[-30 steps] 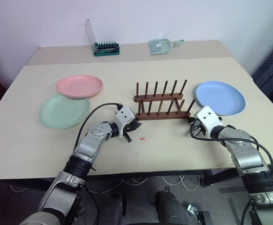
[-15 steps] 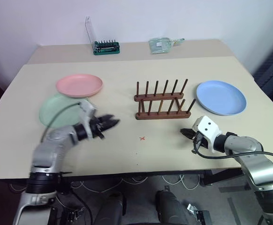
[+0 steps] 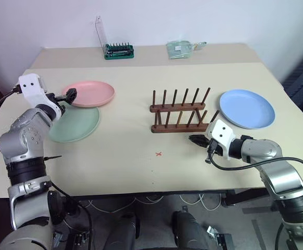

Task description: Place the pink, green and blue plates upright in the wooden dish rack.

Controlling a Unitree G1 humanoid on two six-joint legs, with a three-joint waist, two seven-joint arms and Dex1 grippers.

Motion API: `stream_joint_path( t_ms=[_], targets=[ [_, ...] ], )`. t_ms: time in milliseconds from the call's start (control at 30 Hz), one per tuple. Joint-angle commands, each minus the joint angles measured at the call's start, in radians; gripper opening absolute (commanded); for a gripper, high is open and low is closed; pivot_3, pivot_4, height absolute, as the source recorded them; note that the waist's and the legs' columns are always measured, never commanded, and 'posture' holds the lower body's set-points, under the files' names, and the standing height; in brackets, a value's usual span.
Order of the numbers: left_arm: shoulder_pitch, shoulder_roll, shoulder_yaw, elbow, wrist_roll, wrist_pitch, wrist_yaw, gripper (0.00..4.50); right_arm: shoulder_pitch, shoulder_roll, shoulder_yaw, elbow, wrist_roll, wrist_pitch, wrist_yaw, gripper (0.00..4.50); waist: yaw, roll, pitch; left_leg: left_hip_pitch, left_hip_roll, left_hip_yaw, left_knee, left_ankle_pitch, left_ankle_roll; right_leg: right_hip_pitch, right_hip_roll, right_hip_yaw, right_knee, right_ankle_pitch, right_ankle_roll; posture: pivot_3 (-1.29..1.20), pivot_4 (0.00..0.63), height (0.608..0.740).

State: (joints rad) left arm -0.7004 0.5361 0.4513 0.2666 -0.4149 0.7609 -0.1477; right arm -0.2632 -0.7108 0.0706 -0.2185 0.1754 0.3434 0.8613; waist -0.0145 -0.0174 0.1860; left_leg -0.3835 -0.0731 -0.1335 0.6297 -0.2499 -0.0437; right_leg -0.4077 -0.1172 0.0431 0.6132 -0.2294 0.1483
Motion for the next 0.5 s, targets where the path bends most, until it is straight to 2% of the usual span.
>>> stream_joint_path(
  t_ms=[33, 500],
  targets=[
    [-0.045, 0.019, 0.039, 0.074, 0.011, 0.013, 0.059, 4.46, 0.022, -0.003, -0.018, -0.055, 0.03, -0.022, 0.021, 0.0, 0.001, 0.0, 0.0, 0.0, 0.0, 0.0, 0.0, 0.0, 0.0, 0.0, 0.0, 0.0, 0.0, 0.0, 0.0, 0.0, 0.15, 0.74],
    [-0.19, -0.001, 0.008, 0.354, 0.015, -0.066, 0.03, 4.46, 0.036, -0.031, -0.055, -0.136, 0.06, 0.025, 0.02, 0.0, 0.001, -0.001, 0.0, -0.002, 0.0, 0.0, 0.001, 0.0, -0.001, -0.001, 0.0, 0.0, 0.0, 0.0, 0.0, 0.0, 0.15, 0.74]
  ],
)
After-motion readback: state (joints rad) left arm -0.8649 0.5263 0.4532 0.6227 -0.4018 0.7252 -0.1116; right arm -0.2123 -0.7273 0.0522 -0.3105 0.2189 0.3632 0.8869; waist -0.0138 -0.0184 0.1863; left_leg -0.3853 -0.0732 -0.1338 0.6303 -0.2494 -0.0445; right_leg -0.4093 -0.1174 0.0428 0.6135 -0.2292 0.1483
